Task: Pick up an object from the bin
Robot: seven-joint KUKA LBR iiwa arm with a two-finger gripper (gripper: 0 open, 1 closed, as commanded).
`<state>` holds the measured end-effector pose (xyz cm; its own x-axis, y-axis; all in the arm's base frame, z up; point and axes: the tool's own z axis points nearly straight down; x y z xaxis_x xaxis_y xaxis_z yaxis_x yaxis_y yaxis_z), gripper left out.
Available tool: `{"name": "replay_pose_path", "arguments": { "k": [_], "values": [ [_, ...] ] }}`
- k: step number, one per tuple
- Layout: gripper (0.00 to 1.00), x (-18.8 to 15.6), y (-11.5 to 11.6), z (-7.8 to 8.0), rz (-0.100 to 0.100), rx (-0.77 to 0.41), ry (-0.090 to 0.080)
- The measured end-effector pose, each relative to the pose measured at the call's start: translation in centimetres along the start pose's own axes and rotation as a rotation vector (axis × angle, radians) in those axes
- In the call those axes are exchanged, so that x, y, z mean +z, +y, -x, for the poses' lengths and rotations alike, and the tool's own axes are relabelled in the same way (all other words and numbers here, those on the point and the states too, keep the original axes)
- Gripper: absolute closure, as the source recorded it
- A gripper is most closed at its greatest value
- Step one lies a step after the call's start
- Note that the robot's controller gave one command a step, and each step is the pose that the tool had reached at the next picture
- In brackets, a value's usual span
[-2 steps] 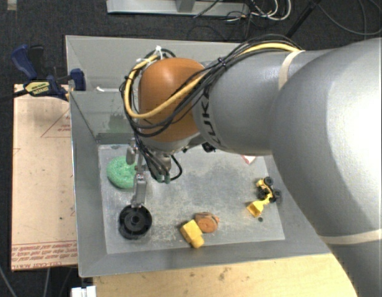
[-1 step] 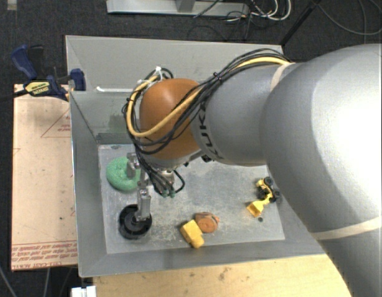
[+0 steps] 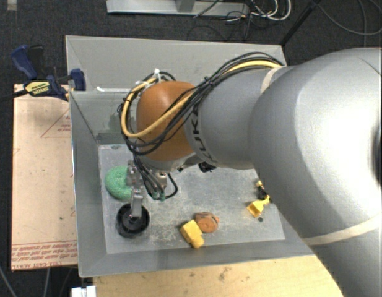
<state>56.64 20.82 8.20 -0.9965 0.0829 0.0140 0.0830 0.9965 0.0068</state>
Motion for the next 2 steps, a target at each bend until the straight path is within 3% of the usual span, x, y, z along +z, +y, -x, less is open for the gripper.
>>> {"name": "replay_pose_path", "arguments": {
  "k": [1, 2],
  "values": [
    [0.00, 0.36, -0.23, 0.32, 0.002, 0.002, -0.021],
    [1.00, 0.22, 0.01, -0.09, 0.001, 0.001, 0.000]
  ]
}}
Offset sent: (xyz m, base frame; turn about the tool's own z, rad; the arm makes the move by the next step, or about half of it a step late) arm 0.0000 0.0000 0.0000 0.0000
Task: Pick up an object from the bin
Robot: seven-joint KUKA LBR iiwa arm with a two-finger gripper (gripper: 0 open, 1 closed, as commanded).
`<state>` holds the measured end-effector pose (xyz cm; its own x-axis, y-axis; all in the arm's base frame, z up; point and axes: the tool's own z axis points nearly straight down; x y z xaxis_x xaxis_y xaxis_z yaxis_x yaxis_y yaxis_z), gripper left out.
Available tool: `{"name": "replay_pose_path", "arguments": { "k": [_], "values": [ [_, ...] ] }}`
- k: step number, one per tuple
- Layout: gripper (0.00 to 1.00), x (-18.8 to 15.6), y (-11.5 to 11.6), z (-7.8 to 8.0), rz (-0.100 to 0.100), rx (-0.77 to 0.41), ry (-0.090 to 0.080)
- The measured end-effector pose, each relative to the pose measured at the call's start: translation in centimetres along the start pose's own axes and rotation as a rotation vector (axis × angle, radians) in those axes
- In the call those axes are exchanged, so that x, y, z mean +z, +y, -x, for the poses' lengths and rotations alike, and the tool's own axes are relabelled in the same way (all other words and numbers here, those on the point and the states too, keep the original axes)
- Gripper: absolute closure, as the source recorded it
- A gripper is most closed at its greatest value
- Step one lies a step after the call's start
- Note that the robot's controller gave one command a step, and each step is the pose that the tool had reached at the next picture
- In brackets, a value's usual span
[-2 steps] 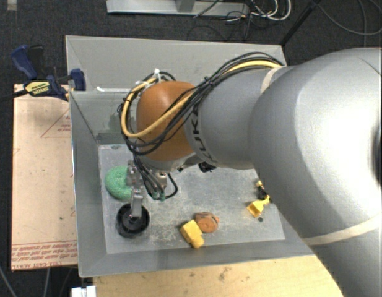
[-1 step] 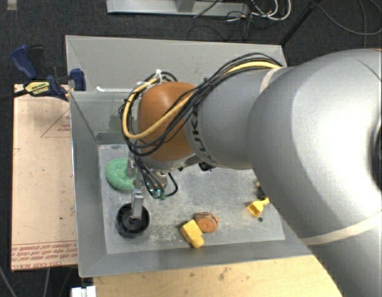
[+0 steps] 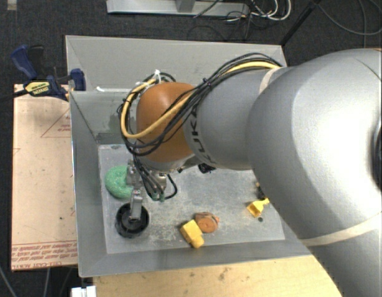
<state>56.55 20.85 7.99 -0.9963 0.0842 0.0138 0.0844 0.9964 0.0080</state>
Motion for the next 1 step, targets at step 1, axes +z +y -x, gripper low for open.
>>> {"name": "replay_pose_path", "arguments": {
  "k": [1],
  "values": [
    [1.00, 0.00, 0.00, 0.00, 0.000, 0.000, 0.000]
  ]
}}
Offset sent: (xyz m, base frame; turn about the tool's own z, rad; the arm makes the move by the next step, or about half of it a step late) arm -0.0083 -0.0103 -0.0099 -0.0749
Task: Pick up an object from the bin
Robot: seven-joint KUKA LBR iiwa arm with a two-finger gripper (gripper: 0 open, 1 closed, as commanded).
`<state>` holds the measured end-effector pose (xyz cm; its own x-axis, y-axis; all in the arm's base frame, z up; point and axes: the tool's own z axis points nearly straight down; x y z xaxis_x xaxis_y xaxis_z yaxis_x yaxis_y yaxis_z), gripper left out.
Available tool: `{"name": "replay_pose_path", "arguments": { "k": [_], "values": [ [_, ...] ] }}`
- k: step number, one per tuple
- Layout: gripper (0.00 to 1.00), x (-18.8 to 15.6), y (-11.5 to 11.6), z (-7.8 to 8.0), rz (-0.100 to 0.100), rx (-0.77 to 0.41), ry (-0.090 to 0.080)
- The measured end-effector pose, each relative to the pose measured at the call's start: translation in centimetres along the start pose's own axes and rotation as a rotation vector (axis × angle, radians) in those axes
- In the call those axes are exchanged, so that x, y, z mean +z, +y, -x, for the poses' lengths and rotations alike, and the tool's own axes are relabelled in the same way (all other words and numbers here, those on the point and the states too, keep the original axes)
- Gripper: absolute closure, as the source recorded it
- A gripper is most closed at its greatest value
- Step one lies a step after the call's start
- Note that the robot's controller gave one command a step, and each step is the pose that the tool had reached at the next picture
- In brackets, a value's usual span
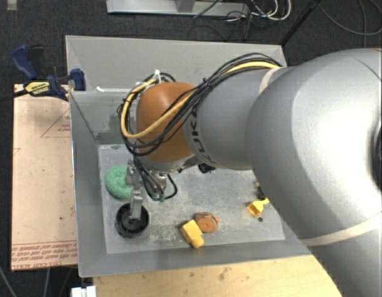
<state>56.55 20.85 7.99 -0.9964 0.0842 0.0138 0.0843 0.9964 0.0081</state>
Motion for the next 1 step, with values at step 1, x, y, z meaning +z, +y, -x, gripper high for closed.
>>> {"name": "replay_pose_path", "arguments": {
  "k": [1],
  "values": [
    [1.00, -0.06, 0.05, -0.20, 0.001, -0.019, 0.000]
  ]
}}
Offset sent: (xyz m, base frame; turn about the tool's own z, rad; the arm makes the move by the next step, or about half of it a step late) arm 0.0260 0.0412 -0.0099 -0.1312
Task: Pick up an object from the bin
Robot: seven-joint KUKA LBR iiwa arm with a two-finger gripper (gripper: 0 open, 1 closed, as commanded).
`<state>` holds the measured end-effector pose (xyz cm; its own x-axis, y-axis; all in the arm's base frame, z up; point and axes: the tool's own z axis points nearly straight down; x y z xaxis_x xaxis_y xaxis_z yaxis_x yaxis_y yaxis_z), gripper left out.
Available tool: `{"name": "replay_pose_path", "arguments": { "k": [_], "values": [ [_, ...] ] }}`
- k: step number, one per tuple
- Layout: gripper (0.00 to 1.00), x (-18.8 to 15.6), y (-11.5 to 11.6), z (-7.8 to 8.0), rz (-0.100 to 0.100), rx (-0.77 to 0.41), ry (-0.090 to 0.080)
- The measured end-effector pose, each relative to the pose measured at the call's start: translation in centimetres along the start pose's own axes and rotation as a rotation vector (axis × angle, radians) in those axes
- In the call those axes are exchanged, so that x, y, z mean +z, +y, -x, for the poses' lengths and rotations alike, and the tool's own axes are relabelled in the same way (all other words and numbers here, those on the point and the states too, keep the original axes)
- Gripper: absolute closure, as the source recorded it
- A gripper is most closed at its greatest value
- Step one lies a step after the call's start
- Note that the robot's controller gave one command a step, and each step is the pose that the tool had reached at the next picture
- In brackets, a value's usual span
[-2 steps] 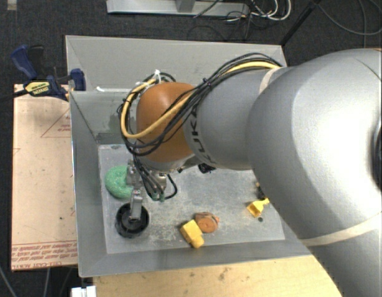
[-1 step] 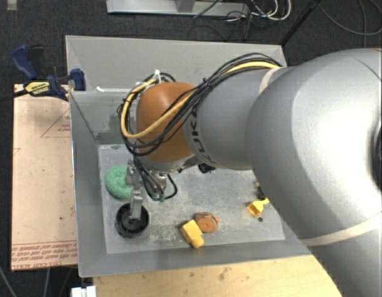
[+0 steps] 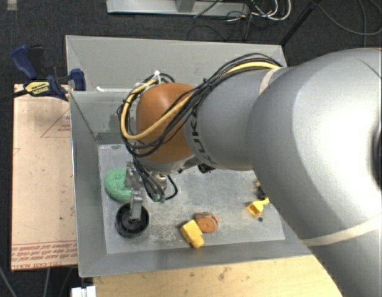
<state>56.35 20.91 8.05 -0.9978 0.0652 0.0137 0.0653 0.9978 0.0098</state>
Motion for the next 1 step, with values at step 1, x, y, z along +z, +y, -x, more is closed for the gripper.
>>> {"name": "replay_pose_path", "arguments": {
  "k": [1],
  "values": [
    [1.00, 0.00, 3.30, 2.10, -0.011, -0.097, -0.006]
  ]
}}
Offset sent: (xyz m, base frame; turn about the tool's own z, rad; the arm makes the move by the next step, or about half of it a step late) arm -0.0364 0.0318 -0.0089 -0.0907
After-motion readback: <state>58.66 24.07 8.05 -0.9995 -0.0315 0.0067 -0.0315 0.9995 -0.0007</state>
